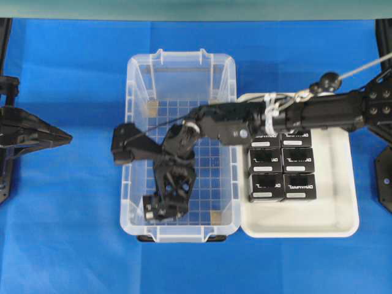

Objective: Pick the box from inside the plastic case
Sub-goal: 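Lower the right gripper around the black box and close it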

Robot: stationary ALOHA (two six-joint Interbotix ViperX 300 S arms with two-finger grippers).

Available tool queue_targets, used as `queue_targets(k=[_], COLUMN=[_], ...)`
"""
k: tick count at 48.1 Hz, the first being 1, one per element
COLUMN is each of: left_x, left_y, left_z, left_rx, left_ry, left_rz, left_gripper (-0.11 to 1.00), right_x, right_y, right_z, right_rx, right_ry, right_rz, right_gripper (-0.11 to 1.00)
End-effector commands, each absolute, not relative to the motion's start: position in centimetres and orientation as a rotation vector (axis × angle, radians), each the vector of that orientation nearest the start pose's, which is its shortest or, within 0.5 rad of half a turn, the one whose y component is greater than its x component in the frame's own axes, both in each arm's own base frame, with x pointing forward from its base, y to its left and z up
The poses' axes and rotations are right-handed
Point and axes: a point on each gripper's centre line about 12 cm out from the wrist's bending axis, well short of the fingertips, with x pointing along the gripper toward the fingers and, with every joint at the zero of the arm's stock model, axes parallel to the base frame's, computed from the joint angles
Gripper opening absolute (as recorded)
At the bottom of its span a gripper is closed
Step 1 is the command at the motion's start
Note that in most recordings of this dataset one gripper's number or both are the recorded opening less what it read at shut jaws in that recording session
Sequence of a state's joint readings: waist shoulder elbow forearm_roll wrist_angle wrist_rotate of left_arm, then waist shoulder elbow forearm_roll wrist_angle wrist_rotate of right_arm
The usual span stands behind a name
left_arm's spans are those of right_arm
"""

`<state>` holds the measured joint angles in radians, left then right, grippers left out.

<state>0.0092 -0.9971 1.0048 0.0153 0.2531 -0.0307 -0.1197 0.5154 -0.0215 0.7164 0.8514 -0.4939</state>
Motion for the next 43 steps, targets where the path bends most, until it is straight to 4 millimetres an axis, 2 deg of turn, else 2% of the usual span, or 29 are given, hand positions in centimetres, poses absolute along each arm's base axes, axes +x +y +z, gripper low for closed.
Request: queue_targets(k=[1,8,24,35,43], left_x=[19.7,19.7,19.7,19.7,19.7], left_y=[0.2,0.2,0.2,0.2,0.2], left_z=[31.5,31.5,31.4,31.4,31.4], left_rx=[-0.013,-0.013,-0.013,-0.015,-0.015], left_ry=[0.244,0.242,0.245,0.244,0.244], left_rz=[0.015,0.015,0.015,0.015,0.015], left_gripper=[-0.04,-0.04,-0.04,-0.04,-0.04], right_x=[50.3,50.3,50.3,49.8,49.8], right_y=[-1.3,-1.8,0.7,0.0,-0.7], right_z=[12.1,12.6,12.0,10.5,10.2], right_rx=[0.404,0.396,0.362,0.294,0.236], right_ry=[1.156,1.152,1.166,1.192,1.184], right_rz=[0.315,0.312,0.349,0.308,0.280], right_gripper=[0.99,0.99,0.99,0.99,0.97])
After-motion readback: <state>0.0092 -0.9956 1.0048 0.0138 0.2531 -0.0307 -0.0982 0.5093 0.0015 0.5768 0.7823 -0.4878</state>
